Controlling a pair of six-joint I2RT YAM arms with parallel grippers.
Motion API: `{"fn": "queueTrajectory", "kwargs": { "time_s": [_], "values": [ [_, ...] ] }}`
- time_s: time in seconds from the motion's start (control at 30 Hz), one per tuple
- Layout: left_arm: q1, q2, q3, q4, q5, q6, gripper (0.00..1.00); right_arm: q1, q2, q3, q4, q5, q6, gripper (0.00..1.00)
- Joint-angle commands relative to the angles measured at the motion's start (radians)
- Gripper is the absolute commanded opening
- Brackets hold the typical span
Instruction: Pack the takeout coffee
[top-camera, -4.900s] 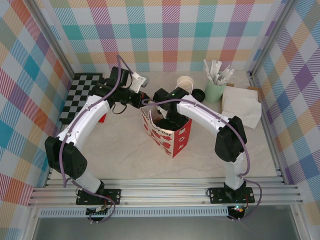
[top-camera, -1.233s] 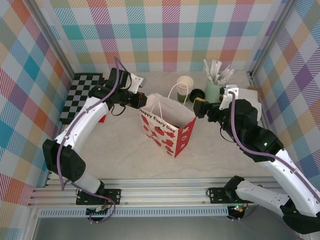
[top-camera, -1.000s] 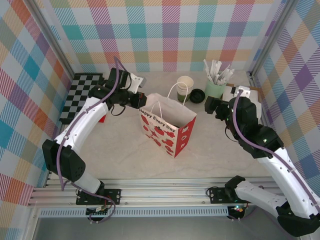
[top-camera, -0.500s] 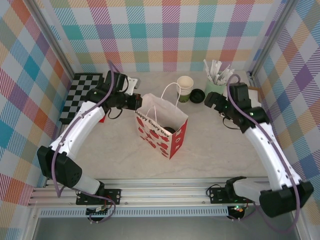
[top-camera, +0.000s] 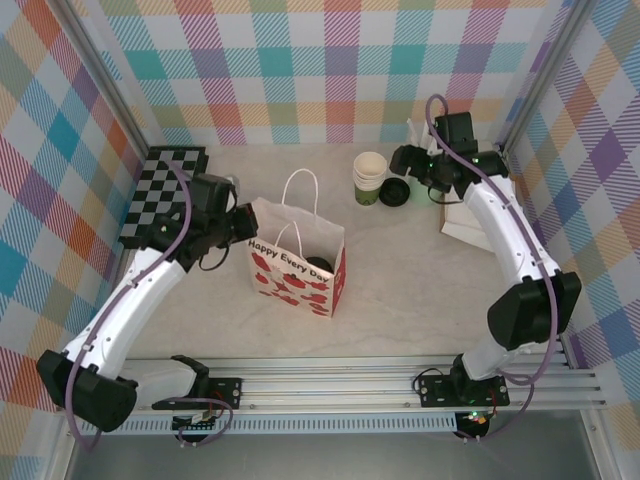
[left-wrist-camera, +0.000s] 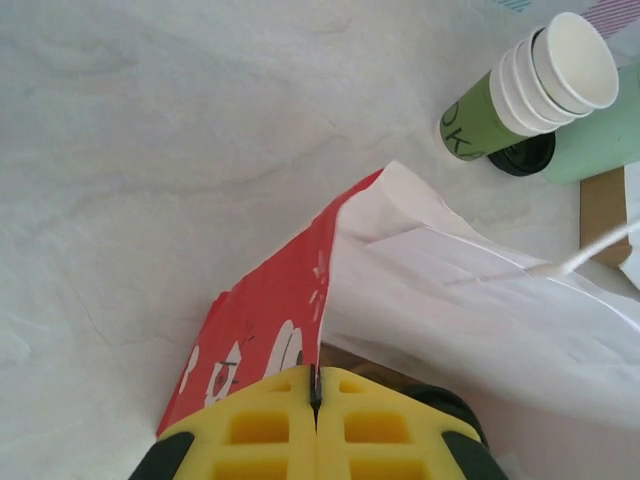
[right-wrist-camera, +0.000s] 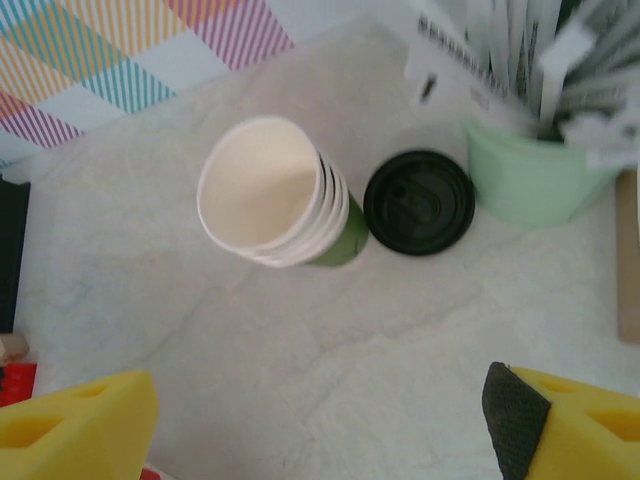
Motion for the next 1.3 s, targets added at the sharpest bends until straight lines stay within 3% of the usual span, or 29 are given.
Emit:
{"fn": "queueTrajectory", "kwargs": {
  "time_s": [0.0, 0.17, 0.27, 0.53, 0.63, 0.7, 0.8, 0.9, 1.03, 1.2, 1.27],
  "values": [
    [-0.06, -0.037, -0.056, 0.123, -0.091, -0.205, 0.0, -0.049, 0.079, 0.179, -0.031, -0.048, -0.178, 0.85],
    [-0.137, -0.009, -0.059, 0.172, -0.176, -0.264, 0.0, -0.048, 0.288, 0.505, -0.217, -0.027, -0.477, 0.69],
    [-0.17, 0.038, -0.053, 0.188, -0.211, -0.333, 0.0, -0.048, 0.353, 0.594, -0.222, -0.049, -0.607, 0.68],
    [-0.211, 0.116, -0.006, 0.201, -0.255, -0.423, 0.0, -0.047, 0.484, 0.71, -0.163, -0.043, -0.695, 0.66],
    [-0.211, 0.121, 0.008, 0.17, -0.248, -0.41, 0.0, -0.04, 0.533, 0.756, -0.16, -0.041, -0.715, 0.55],
    [-0.211, 0.122, 0.025, 0.13, -0.259, -0.416, 0.0, -0.026, 0.561, 0.79, -0.164, -0.008, -0.732, 0.37],
    [-0.211, 0.11, 0.036, 0.088, -0.287, -0.444, 0.0, -0.012, 0.558, 0.816, -0.166, 0.025, -0.745, 0.17],
    [-0.211, 0.096, 0.037, 0.066, -0.321, -0.488, 0.0, -0.005, 0.521, 0.819, -0.156, 0.073, -0.743, 0.06],
    [-0.21, 0.08, 0.032, 0.042, -0.345, -0.53, 0.0, -0.002, 0.446, 0.819, -0.156, 0.142, -0.736, 0.02],
    [-0.19, 0.062, 0.037, 0.032, -0.264, -0.464, 0.0, 0.001, 0.331, 0.781, -0.151, 0.202, -0.675, 0.0],
    [-0.178, 0.07, 0.056, 0.004, -0.224, -0.434, 0.05, 0.007, 0.279, 0.739, -0.129, 0.237, -0.634, 0.0]
  ]
}}
